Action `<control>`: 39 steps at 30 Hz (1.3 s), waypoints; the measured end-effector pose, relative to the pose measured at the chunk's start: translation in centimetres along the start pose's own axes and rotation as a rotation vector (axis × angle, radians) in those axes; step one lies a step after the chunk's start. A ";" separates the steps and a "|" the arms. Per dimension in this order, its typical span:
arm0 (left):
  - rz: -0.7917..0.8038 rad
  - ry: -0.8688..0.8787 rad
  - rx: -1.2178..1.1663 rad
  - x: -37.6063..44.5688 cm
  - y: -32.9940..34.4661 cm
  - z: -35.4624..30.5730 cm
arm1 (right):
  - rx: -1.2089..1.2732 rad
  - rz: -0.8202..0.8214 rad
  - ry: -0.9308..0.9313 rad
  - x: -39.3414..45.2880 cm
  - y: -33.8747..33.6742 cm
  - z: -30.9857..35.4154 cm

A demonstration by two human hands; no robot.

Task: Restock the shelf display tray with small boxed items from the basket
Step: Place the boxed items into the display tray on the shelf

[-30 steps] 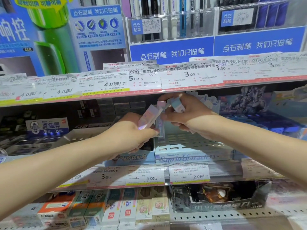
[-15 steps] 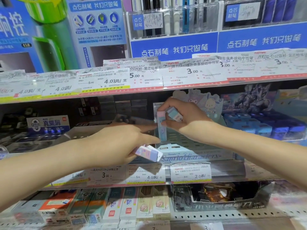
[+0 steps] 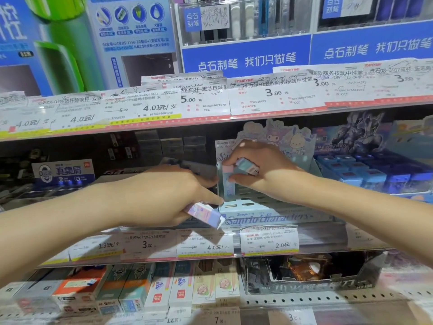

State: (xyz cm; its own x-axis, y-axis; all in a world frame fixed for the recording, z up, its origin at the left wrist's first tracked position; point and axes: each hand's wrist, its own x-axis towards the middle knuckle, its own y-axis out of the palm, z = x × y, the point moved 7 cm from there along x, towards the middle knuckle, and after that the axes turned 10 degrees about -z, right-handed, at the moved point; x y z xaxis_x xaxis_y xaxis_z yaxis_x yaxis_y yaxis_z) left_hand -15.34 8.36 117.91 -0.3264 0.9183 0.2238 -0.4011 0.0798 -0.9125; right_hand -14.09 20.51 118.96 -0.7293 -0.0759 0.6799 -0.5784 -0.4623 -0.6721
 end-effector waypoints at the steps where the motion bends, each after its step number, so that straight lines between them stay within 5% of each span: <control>1: -0.013 -0.002 0.021 0.0 -0.1 0.2 | 0.002 0.019 0.000 0.0 0.1 0.0; 10: -0.243 0.134 -0.026 -0.4 -0.8 -0.4 | 0.118 0.176 0.204 0.1 0.1 -0.5; 16: -0.327 0.099 -0.320 -1.2 -1.2 -0.4 | 0.896 0.197 0.630 -0.8 0.4 -0.6; 20: -0.330 -0.099 -0.690 -0.8 -1.1 -0.1 | 1.047 0.237 0.615 -1.0 0.5 0.2; 27: -0.373 -0.575 -1.160 -0.2 0.4 1.1 | 0.826 0.218 0.509 -1.2 0.8 0.5; 39: -0.387 -0.789 -1.210 -0.1 0.8 1.0 | 0.990 0.077 0.538 -0.4 1.2 1.2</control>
State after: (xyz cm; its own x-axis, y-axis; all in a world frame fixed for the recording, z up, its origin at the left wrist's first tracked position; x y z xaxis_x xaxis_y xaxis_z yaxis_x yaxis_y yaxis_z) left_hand -16.53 7.98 117.50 -0.8929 0.3573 0.2740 0.2362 0.8898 -0.3905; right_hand -14.04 18.94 118.24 -0.9514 0.1454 0.2715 -0.1556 -0.9877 -0.0162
